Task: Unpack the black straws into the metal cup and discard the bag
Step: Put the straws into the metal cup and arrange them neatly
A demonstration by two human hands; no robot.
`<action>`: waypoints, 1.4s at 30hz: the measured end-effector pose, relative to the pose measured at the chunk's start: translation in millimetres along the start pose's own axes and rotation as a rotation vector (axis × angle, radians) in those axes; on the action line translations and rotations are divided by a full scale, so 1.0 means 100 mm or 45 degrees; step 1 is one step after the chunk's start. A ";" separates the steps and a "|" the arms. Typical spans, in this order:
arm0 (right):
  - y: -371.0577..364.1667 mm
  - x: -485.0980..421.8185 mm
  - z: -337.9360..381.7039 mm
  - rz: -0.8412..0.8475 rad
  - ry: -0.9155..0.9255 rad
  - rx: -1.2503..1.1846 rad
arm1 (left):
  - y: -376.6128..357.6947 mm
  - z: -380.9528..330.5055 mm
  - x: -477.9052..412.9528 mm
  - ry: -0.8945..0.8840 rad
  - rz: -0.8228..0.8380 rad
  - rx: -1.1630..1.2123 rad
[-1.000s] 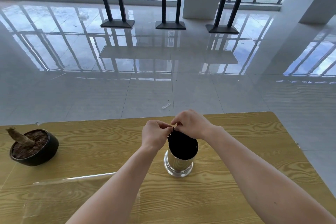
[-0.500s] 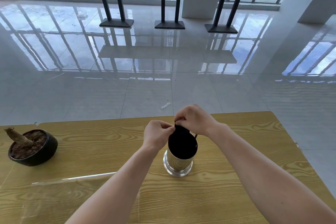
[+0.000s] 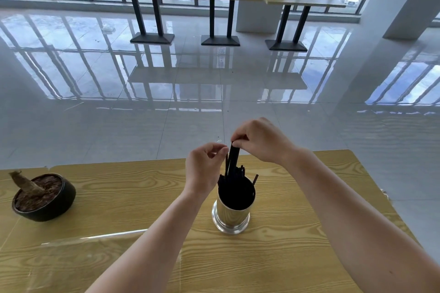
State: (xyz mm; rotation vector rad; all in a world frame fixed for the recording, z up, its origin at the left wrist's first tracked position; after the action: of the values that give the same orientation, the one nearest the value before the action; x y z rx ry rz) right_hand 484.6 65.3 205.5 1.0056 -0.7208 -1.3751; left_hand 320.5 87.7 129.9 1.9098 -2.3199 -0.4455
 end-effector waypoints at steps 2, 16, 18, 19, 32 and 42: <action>0.00 0.01 0.04 0.001 0.016 0.003 | -0.01 -0.11 -0.03 -0.039 -0.032 0.076; -0.01 0.09 0.08 -0.041 -0.193 -0.166 | -0.25 -0.18 0.03 0.301 0.268 0.765; 0.00 0.09 0.11 -0.089 -0.225 -0.190 | -0.28 -0.21 0.01 0.294 0.253 0.795; 0.01 0.09 0.12 -0.120 -0.236 -0.194 | -0.30 -0.23 0.00 0.285 0.243 0.798; -0.02 0.24 0.00 -0.445 -0.269 -0.526 | -0.18 -0.34 -0.08 0.032 0.126 0.567; -0.53 0.77 -0.28 -0.487 -0.500 -0.888 | 0.21 -0.42 -0.25 0.176 -0.158 1.088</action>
State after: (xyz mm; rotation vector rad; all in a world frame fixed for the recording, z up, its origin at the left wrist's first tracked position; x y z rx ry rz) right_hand 494.3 -1.7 135.5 0.3205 -0.2748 -2.0007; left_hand 316.5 109.1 178.4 2.2833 -2.5118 0.7842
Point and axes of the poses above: each hand's wrist, its own x-axis away from the middle knuckle, its own y-axis out of the back of the hand, z = x × y, the point moved 1 cm from there along -x, towards the middle knuckle, and after that the axes turned 2 degrees about -x, right-handed, at the moved point
